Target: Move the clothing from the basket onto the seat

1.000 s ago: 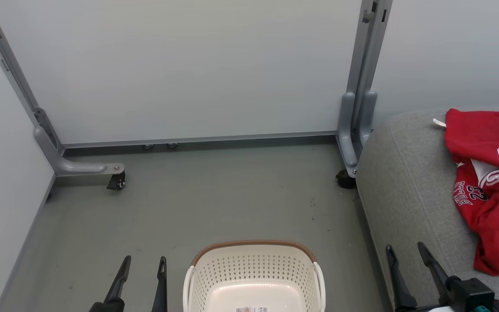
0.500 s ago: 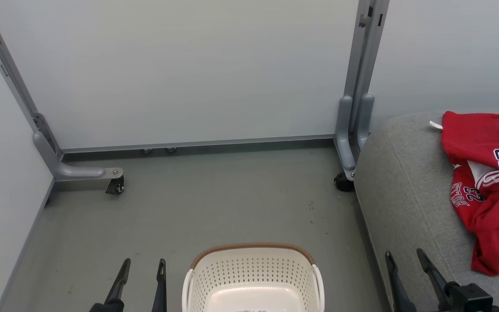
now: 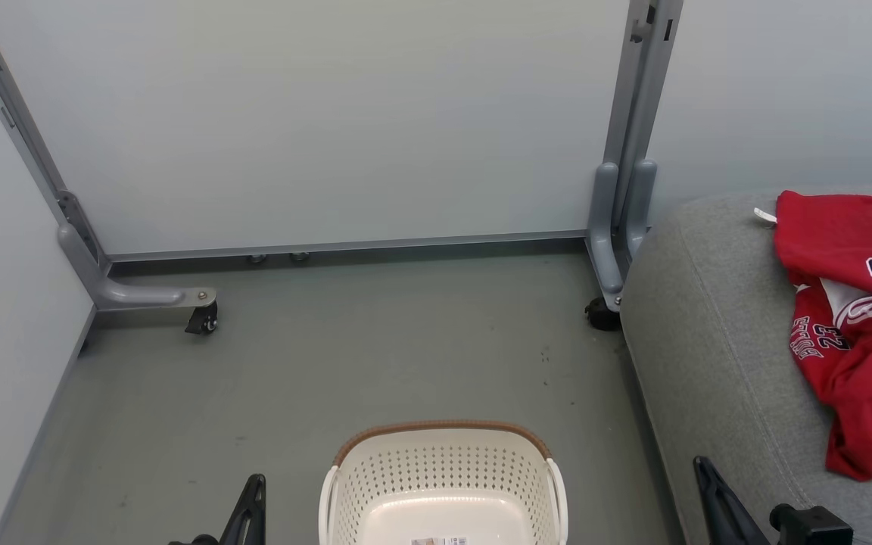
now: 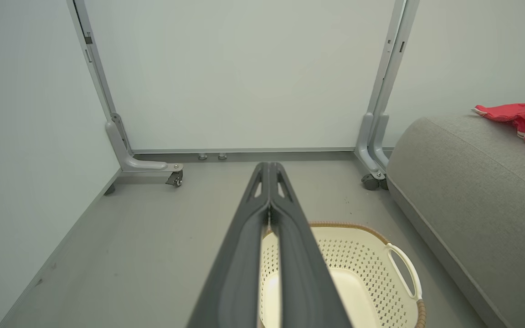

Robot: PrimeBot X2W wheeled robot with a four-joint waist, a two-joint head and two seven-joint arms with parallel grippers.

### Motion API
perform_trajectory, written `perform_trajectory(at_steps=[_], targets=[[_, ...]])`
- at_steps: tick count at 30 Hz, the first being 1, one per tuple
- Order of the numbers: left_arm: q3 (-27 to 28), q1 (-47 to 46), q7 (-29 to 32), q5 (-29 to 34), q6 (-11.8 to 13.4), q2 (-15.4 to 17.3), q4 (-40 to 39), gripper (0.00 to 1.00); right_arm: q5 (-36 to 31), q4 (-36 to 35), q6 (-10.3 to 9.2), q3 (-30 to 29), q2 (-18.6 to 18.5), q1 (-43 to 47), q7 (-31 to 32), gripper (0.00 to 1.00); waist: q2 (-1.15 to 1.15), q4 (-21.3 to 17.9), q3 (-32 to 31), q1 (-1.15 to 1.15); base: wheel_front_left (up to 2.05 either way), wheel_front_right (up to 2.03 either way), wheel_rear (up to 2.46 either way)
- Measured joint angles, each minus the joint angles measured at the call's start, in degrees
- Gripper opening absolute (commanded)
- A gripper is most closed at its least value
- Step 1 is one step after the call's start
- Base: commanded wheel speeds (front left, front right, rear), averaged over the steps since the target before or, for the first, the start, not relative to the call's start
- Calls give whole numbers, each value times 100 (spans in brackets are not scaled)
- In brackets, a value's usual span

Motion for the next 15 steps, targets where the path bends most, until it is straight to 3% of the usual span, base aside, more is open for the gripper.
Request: perform_trajectory(at_steps=[15], targets=[[238,-201,408,-1668,-63,-1,68,0,1656,103,0,-131,-12,-264,379,0,0,-29,104,0,0,0,0]])
